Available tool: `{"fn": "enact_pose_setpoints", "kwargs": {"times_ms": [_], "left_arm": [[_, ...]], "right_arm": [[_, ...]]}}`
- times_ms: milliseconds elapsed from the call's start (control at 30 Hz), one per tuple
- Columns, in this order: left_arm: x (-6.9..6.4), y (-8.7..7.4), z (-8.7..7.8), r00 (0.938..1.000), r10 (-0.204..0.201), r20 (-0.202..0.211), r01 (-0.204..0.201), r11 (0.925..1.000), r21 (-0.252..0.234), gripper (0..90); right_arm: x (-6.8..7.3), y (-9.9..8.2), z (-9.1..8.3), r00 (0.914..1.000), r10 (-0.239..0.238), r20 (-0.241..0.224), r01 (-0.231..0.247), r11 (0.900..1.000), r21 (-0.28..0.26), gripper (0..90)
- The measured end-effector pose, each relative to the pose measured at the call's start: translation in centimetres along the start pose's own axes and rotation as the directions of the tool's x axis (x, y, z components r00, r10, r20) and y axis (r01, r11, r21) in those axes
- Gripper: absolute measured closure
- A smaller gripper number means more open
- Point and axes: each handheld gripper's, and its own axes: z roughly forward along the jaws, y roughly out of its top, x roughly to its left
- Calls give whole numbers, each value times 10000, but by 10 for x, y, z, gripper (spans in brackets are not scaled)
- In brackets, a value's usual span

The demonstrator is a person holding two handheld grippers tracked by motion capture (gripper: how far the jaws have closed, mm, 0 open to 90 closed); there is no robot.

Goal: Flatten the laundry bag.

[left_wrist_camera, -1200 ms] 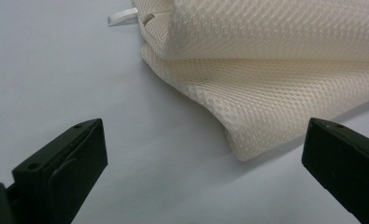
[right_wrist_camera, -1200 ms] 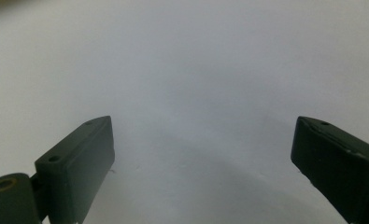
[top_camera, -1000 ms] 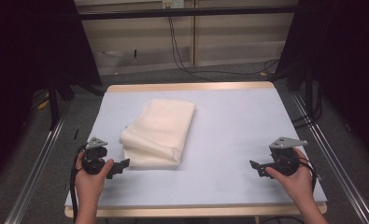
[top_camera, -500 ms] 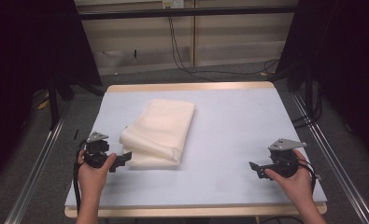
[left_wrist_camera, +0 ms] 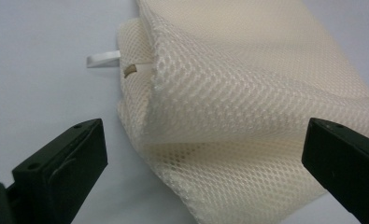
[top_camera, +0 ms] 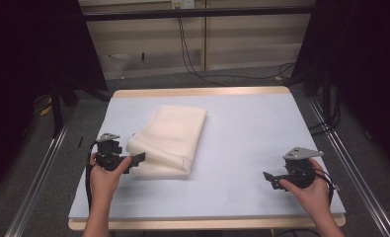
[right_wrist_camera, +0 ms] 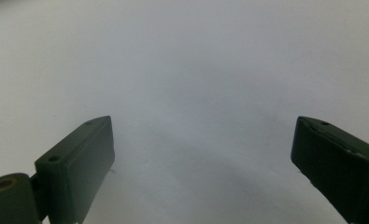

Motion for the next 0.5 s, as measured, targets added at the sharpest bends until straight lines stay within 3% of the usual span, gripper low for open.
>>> {"fn": "enact_pose_setpoints", "kwargs": {"times_ms": [33,200,267,500], "left_arm": [[-2,1,1,9999,-125,64,126,9998,-128,1],[-3,4,5,9998,-119,170,117,9999,110,0],[-5,5,8,9991,-118,417,112,9998,150,1],[-5,10,12,9986,-421,330,412,9988,264,4]], "right_arm": [[0,1,0,10000,-5,-25,5,10000,-12,56],[0,1,1,10000,-24,-19,24,10000,-11,56],[0,1,1,10000,-53,2,53,10000,36,56],[0,1,3,10000,-9,25,8,9999,110,56]]}}
